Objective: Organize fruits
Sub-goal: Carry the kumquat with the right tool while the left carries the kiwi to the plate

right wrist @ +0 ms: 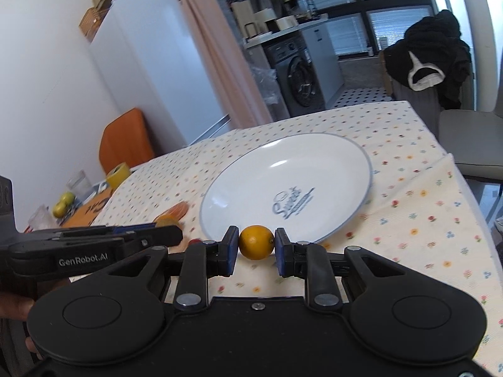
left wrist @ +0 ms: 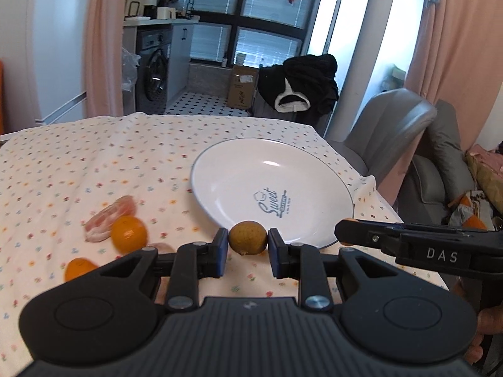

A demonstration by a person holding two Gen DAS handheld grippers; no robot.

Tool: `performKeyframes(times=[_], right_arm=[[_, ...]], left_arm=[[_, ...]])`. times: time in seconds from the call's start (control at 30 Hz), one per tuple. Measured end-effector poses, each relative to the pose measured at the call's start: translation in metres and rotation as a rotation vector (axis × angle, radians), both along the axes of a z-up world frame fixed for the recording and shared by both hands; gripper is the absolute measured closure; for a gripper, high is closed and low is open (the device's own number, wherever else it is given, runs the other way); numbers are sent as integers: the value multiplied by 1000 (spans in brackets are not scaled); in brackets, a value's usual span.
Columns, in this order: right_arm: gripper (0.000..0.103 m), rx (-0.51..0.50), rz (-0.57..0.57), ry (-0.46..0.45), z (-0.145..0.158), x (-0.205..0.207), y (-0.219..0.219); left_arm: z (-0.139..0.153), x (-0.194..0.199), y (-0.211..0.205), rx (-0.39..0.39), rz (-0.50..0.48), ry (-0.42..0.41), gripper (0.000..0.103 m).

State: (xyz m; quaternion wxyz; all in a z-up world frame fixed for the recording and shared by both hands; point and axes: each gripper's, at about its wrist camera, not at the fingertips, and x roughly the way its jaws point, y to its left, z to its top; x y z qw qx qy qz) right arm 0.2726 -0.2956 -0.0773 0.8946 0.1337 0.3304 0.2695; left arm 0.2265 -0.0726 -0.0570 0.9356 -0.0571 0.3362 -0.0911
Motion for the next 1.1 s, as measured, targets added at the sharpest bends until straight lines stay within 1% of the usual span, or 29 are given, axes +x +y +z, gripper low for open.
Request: performKeyframes(times=[0.23, 0.47, 0.63, 0.9, 1.03, 1.1], right_arm=[[80, 25, -36, 8, -8, 13, -10], [80, 27, -37, 15, -15, 28, -9], [80, 35, -31, 21, -20, 35, -8], [80, 20, -31, 36, -26, 40, -6], [76, 6, -42, 34, -27, 40, -4], [76, 3, -45, 34, -26, 40, -3]], left_arm=[[-7, 21, -12, 27, -2, 16, 78], [-16, 37, -20, 56, 19, 35, 78], [-23, 49, -23, 62, 23, 56, 78], [-27, 55, -27, 62, 26, 73, 77], [-25, 53, -27, 73, 25, 62, 77], [-22, 50, -26, 69, 27, 58, 74]])
